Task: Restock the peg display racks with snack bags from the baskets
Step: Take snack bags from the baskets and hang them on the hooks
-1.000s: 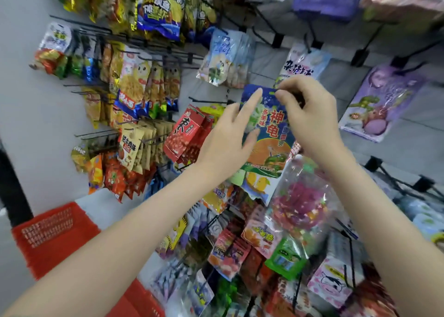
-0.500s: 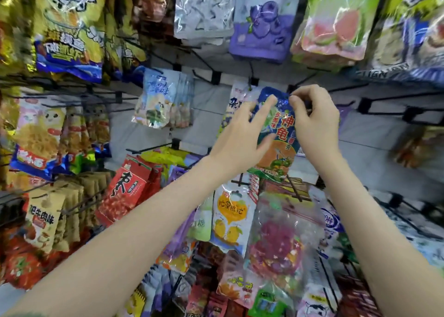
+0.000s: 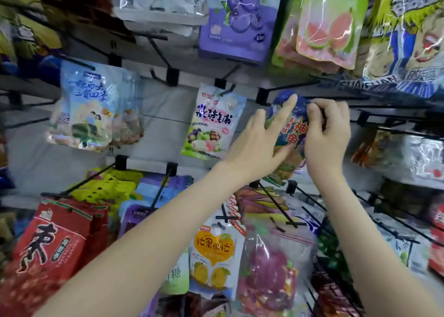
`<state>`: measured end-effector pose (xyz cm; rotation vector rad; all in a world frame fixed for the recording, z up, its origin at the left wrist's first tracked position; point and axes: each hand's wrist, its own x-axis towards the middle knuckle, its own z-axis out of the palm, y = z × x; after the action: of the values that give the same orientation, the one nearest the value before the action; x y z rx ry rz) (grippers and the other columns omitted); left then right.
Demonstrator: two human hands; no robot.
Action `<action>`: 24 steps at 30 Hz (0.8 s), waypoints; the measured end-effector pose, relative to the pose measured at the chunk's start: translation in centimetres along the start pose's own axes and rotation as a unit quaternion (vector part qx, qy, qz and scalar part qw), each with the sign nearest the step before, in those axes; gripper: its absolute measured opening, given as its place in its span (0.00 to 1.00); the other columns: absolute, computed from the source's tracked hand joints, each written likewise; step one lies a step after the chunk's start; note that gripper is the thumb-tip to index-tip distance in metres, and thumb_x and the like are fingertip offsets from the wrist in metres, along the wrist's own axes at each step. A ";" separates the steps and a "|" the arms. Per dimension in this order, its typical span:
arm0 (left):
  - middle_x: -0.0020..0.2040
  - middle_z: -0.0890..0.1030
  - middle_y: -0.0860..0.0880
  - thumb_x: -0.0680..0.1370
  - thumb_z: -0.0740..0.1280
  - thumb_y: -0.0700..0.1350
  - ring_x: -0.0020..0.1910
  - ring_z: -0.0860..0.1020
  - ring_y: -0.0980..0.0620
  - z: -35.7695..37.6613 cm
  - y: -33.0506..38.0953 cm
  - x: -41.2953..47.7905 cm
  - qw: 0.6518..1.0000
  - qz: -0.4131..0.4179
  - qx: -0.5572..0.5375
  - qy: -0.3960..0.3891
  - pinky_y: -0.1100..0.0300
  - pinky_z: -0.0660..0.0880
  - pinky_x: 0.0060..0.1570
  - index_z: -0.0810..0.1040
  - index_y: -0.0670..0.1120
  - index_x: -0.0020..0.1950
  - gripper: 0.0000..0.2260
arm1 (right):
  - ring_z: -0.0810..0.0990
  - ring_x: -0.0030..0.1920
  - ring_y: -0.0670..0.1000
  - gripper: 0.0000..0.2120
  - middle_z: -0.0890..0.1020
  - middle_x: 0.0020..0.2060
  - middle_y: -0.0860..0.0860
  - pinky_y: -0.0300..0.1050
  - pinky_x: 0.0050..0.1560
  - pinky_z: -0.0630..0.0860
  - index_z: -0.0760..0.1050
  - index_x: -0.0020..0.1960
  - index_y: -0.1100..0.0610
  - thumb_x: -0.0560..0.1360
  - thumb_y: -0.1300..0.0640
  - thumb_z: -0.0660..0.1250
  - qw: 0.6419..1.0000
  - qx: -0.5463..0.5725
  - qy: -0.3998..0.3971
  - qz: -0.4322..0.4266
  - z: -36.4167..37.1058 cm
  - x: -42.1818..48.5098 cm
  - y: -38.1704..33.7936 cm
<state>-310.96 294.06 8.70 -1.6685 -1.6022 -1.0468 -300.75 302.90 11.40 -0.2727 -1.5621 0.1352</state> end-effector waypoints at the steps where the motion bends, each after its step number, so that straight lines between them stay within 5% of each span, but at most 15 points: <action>1: 0.54 0.66 0.41 0.80 0.62 0.53 0.49 0.69 0.42 0.3 -0.1 0.0 1.000 0.002 -0.001 0.010 0.57 0.64 0.39 0.40 0.54 0.77 0.35 | 0.69 0.42 0.32 0.08 0.71 0.42 0.53 0.26 0.45 0.64 0.77 0.49 0.64 0.79 0.62 0.60 1.000 -0.002 -0.009 -0.002 0.0 0.0 -0.1; 5: 0.60 0.67 0.37 0.80 0.62 0.53 0.51 0.72 0.39 1.0 -0.5 0.3 1.000 0.009 -0.013 0.027 0.57 0.63 0.37 0.36 0.55 0.73 0.35 | 0.70 0.43 0.32 0.06 0.70 0.40 0.45 0.27 0.45 0.64 0.77 0.49 0.61 0.79 0.62 0.61 1.000 -0.009 -0.028 0.002 -0.3 0.6 -0.8; 8: 0.60 0.66 0.37 0.80 0.61 0.53 0.54 0.71 0.38 1.3 -0.4 0.4 0.997 -0.003 -0.074 0.031 0.52 0.71 0.40 0.37 0.55 0.74 0.35 | 0.71 0.43 0.35 0.06 0.70 0.41 0.40 0.28 0.46 0.66 0.76 0.50 0.58 0.79 0.62 0.61 0.999 -0.008 -0.039 -0.009 -0.5 0.8 -1.2; 17: 0.54 0.70 0.40 0.81 0.60 0.52 0.46 0.73 0.41 2.2 -0.1 -0.1 0.990 -0.019 -0.125 0.062 0.54 0.70 0.33 0.47 0.52 0.79 0.31 | 0.72 0.42 0.35 0.07 0.72 0.40 0.44 0.28 0.44 0.66 0.76 0.49 0.53 0.79 0.62 0.61 0.997 -0.034 -0.075 0.004 -1.4 1.4 -1.7; 24: 0.45 0.72 0.44 0.79 0.61 0.47 0.36 0.71 0.48 2.5 1.1 -2.0 0.988 0.046 -0.101 0.108 0.59 0.67 0.27 0.57 0.47 0.77 0.27 | 0.72 0.46 0.36 0.06 0.74 0.42 0.52 0.30 0.48 0.66 0.77 0.49 0.64 0.78 0.67 0.61 0.997 -0.024 -0.016 -0.074 -3.3 -0.4 -0.8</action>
<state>-309.46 295.02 5.79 -1.6757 -1.3049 -1.3276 -297.57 301.77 11.29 -0.1915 -1.6126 -0.0143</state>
